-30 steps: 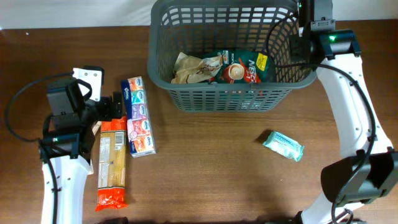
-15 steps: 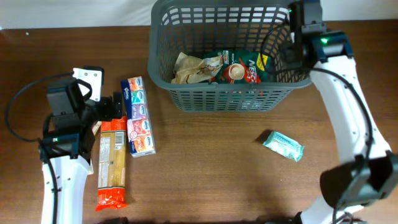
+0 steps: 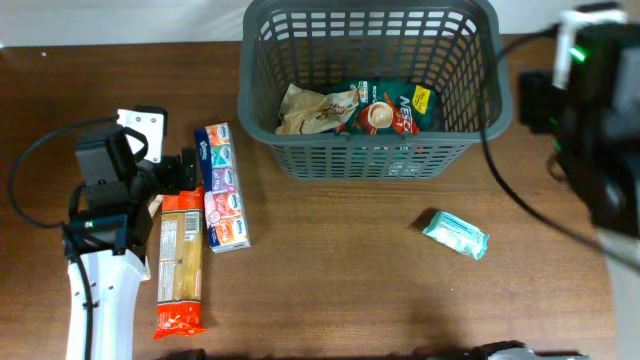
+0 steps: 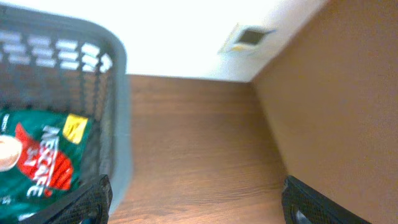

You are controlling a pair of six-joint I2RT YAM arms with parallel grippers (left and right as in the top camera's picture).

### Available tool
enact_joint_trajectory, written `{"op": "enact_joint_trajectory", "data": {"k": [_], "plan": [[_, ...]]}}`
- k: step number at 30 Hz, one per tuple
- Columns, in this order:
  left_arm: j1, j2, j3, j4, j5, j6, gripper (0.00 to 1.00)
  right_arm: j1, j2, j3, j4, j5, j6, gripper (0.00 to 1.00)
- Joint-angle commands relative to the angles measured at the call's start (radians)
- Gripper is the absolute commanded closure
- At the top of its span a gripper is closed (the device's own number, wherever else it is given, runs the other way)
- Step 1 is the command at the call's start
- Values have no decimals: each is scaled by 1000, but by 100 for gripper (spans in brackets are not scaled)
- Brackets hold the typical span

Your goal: Pack container

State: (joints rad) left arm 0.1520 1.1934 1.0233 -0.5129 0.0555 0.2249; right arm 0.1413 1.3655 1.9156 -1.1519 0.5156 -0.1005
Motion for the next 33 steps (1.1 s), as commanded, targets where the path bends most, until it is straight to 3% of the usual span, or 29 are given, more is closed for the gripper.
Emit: {"op": "enact_joint_trajectory", "data": {"k": [1, 5, 9, 10, 15, 26, 33], "plan": [[3, 2, 20, 0, 0, 16, 1, -59, -132, -78, -8, 106, 32, 16], [3, 2, 20, 0, 0, 16, 1, -221, -258, -287, -46, 68, 126, 16], [3, 2, 20, 0, 0, 16, 1, -361, -318, -549, -74, -172, 161, 16], [3, 2, 20, 0, 0, 16, 1, -386, -316, -655, -66, -264, 119, 15], [3, 2, 20, 0, 0, 16, 1, -368, -258, -854, 23, -504, -89, 14], [3, 2, 20, 0, 0, 16, 1, -174, -16, -896, 45, -544, -478, 16], [3, 2, 20, 0, 0, 16, 1, -87, 217, -896, 75, -527, -490, 20]]}}
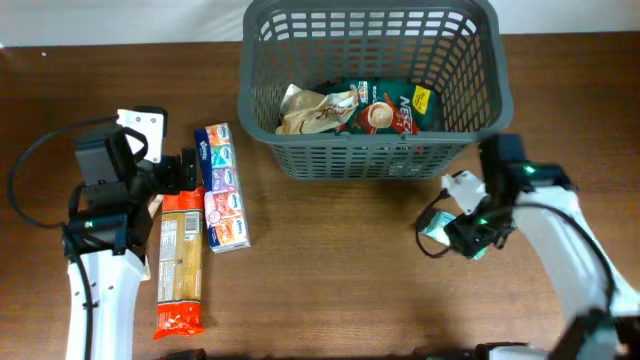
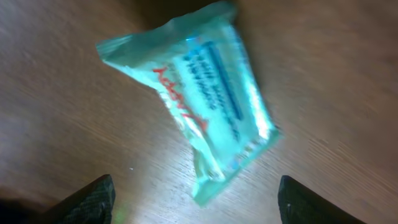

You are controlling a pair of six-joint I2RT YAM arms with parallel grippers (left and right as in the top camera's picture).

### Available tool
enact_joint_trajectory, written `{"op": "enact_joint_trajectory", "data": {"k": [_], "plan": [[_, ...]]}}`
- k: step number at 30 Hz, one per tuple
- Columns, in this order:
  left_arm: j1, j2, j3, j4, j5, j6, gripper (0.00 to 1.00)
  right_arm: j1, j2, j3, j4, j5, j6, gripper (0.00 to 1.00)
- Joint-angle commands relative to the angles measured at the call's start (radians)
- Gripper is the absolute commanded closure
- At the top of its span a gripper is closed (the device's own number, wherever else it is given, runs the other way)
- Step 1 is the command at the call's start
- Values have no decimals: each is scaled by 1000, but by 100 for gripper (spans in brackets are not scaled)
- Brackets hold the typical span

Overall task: Pack container
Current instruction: 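Grasp the light-blue wipes pack with the right gripper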

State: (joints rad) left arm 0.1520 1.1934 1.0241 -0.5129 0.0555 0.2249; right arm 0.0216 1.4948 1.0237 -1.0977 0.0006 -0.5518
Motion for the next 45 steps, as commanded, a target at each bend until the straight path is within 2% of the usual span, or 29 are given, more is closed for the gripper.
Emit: {"op": "enact_joint_trajectory", "data": {"k": [1, 9, 13, 15, 16, 19, 21, 27, 32, 33, 35, 37, 45], "plan": [[3, 2, 19, 0, 0, 16, 1, 40, 110, -5, 27, -10, -39, 21], [3, 2, 19, 0, 0, 16, 1, 59, 219, -5, 68, 19, 33, 25], [3, 2, 19, 0, 0, 16, 1, 58, 219, -5, 67, 19, 34, 36], [3, 2, 19, 0, 0, 16, 1, 58, 219, -5, 67, 19, 36, 51], [3, 2, 19, 0, 0, 16, 1, 58, 219, -5, 66, 19, 37, 53], [3, 2, 19, 0, 0, 16, 1, 59, 219, -8, 66, 39, 46, 50], [3, 2, 19, 0, 0, 16, 1, 58, 219, -20, 68, 67, 60, 41], [3, 2, 19, 0, 0, 16, 1, 59, 219, -63, 104, 82, 79, 40], [3, 2, 19, 0, 0, 16, 1, 58, 219, -81, 115, 117, 117, 67], [3, 2, 19, 0, 0, 16, 1, 58, 219, -81, 113, 117, 120, 77], [3, 2, 19, 0, 0, 16, 1, 59, 219, -81, 111, 116, 126, 89], [3, 2, 19, 0, 0, 16, 1, 58, 214, -81, 107, 113, 143, 96], [3, 2, 19, 0, 0, 16, 1, 54, 56, -81, 62, 76, 146, 96]]}}
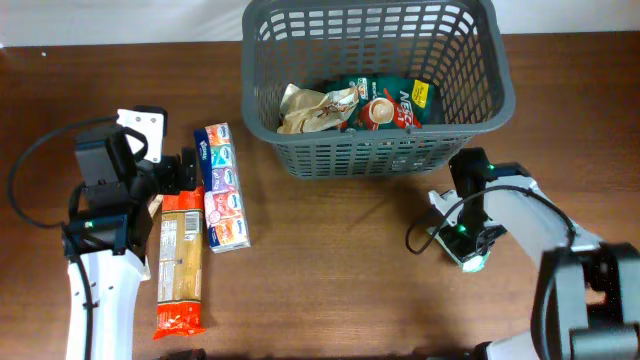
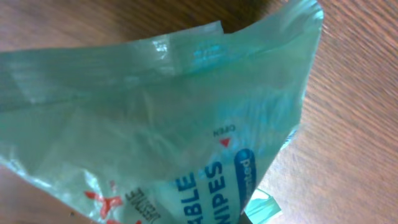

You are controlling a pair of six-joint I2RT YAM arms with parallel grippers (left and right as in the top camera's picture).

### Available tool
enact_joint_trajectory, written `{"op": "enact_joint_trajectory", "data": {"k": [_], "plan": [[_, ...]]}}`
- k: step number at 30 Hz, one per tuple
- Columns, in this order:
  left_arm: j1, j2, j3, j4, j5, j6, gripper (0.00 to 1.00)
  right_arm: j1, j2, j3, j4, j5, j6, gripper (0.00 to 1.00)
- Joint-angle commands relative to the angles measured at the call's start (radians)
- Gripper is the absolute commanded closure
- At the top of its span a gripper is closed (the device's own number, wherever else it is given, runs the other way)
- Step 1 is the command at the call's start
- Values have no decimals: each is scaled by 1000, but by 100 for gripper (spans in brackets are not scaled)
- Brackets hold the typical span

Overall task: Pack container
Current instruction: 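Grasp the light-blue wipes pack with the right gripper, then lift the wipes pack into the basket and release it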

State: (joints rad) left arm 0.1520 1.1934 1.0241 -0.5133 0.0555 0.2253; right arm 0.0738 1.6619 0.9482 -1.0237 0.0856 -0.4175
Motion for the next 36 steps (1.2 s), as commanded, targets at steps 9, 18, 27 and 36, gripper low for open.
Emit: {"op": "enact_joint_trajectory", "data": {"k": [9, 18, 27, 36], "plan": [[3, 2, 19, 0, 0, 16, 1, -122, -428, -3, -35, -48, 11, 96], [3, 2, 19, 0, 0, 16, 1, -125, -693, 268, -34, -167, 314, 96], [3, 2, 19, 1, 0, 16, 1, -125, -612, 579, 148, -404, 488, 96], [3, 2, 19, 0, 0, 16, 1, 8, -239, 608, 506, -428, 558, 97]]}}
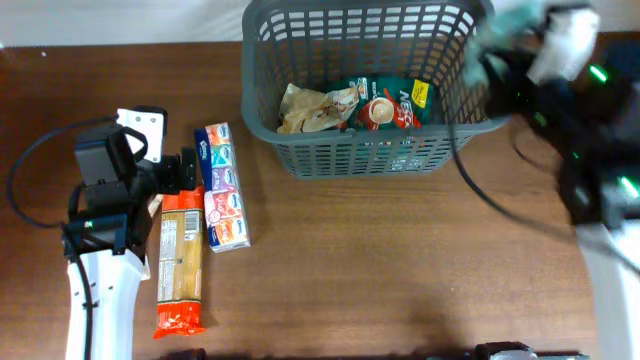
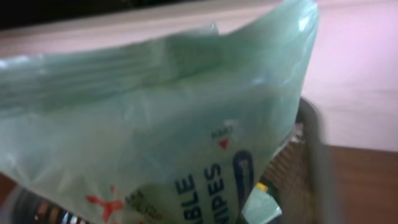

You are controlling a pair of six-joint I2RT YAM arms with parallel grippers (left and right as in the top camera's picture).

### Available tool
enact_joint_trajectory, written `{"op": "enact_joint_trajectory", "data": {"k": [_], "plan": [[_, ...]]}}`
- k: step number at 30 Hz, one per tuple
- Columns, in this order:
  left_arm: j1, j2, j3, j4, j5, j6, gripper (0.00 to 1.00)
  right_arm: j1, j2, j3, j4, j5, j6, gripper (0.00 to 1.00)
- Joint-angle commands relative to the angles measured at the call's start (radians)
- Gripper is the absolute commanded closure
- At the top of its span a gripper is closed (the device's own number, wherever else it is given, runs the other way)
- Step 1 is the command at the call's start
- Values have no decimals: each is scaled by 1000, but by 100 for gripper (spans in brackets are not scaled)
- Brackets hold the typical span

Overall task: Pack container
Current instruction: 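Lift the wipes pack into the basket and release it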

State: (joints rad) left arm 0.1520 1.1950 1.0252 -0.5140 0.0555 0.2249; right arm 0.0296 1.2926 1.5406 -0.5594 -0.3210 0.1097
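A teal pack of wipes (image 2: 155, 124) fills the right wrist view, and my right gripper (image 1: 517, 42) is shut on it; its fingers are hidden behind the pack. Overhead, the pack (image 1: 503, 22) shows as a blur above the far right corner of the grey basket (image 1: 370, 155). A green Nescafe pouch (image 1: 392, 104) and a crumpled brown wrapper (image 1: 305, 108) lie in the basket. At the table's left, my left gripper (image 1: 188, 170) stands open beside a multicolour tissue pack (image 1: 222, 187).
A long orange pasta packet (image 1: 180, 262) lies beside the tissue pack, under the left arm. The basket's rim (image 2: 313, 155) shows at the right of the wrist view. A black cable (image 1: 500, 200) trails across the table right of the basket.
My right gripper, down on the table and shut on the wipes pack, is now raised over the basket's far right corner with the pack in it. The left arm is unmoved.
The wipes pack lay on the table right of the basket with my right gripper up beside the basket. Then the gripper hung open over the pack. Then it was shut on it at the table. Now the pack is held above the basket's corner.
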Motion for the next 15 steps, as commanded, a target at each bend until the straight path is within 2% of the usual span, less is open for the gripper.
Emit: {"op": "enact_joint_trajectory", "data": {"k": [1, 7, 14, 15], "plan": [[3, 1, 18, 1, 0, 16, 1, 61, 169, 29, 44, -6, 31, 96], [3, 1, 18, 1, 0, 16, 1, 84, 332, 71, 40, 90, 30, 96], [3, 1, 18, 1, 0, 16, 1, 89, 391, 71, -25, 150, 26, 96], [3, 1, 18, 1, 0, 16, 1, 90, 391, 71, -40, 150, 26, 80]]}}
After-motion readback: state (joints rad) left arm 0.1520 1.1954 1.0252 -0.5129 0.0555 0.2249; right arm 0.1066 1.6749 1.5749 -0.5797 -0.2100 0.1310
